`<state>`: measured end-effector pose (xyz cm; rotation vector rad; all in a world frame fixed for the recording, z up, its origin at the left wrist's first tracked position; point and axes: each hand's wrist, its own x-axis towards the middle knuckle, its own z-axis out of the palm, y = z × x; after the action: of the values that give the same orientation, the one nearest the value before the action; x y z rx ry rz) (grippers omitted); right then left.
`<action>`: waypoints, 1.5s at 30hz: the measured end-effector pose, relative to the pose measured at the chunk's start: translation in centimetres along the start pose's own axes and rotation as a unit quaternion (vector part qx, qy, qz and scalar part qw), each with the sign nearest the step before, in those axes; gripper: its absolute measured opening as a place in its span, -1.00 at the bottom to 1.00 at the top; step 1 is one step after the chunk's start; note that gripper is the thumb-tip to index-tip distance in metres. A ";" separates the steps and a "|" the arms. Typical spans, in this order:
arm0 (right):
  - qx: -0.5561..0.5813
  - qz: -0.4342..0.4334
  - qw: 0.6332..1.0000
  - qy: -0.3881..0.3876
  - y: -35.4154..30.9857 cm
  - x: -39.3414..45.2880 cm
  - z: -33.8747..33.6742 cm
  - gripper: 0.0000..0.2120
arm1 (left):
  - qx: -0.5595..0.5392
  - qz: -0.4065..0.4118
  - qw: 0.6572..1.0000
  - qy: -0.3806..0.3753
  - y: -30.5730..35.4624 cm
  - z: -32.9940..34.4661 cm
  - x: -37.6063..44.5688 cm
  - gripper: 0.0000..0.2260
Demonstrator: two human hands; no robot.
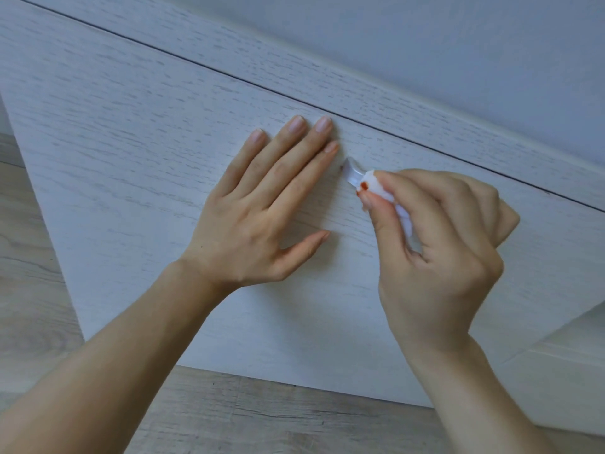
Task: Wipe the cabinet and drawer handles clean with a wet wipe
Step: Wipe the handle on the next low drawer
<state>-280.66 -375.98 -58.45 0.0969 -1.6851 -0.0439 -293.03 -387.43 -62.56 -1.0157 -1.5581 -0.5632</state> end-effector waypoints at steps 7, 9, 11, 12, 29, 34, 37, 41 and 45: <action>-0.022 0.038 0.999 0.018 -0.2 -0.3 0.3 -0.88 | 0.004 0.012 1.000 -0.004 -0.5 0.2 -0.3 -0.34; -0.012 0.042 0.999 0.012 -0.8 -0.1 0.7 -0.89 | 0.013 0.008 1.000 0.000 -0.4 0.3 -0.3 -0.33; 0.007 0.063 0.998 0.008 -1.2 0.1 0.8 -0.91 | 0.016 0.005 1.000 0.003 -0.3 0.4 -0.4 -0.33; 0.023 0.089 0.996 0.014 -1.3 0.1 0.5 -0.93 | 0.017 0.005 1.000 0.003 -0.3 0.4 -0.4 -0.33; 0.013 0.169 0.986 0.002 -1.7 0.3 0.5 -0.88 | 0.014 0.008 1.000 -0.002 -0.3 0.2 -0.4 -0.33; 0.031 0.176 0.984 -0.012 -1.9 0.4 0.5 -0.90 | 0.013 0.007 1.000 0.002 -0.3 0.3 -0.3 -0.34; 0.038 0.175 0.984 0.002 -2.5 0.6 1.0 -0.90 | 0.008 0.006 1.000 -0.001 -0.3 0.2 -0.3 -0.36; 0.034 0.174 0.984 0.009 -3.1 0.7 1.6 -0.92 | 0.007 0.008 1.000 0.002 -0.4 0.3 -0.4 -0.37; 0.049 0.187 0.981 0.019 -2.7 0.4 1.5 -0.94 | 0.003 0.011 1.000 0.002 -0.4 0.2 -0.4 -0.37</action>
<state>-282.06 -378.71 -58.48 -0.1456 -1.6424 0.3220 -293.49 -387.58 -62.87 -1.0252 -1.5435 -0.5452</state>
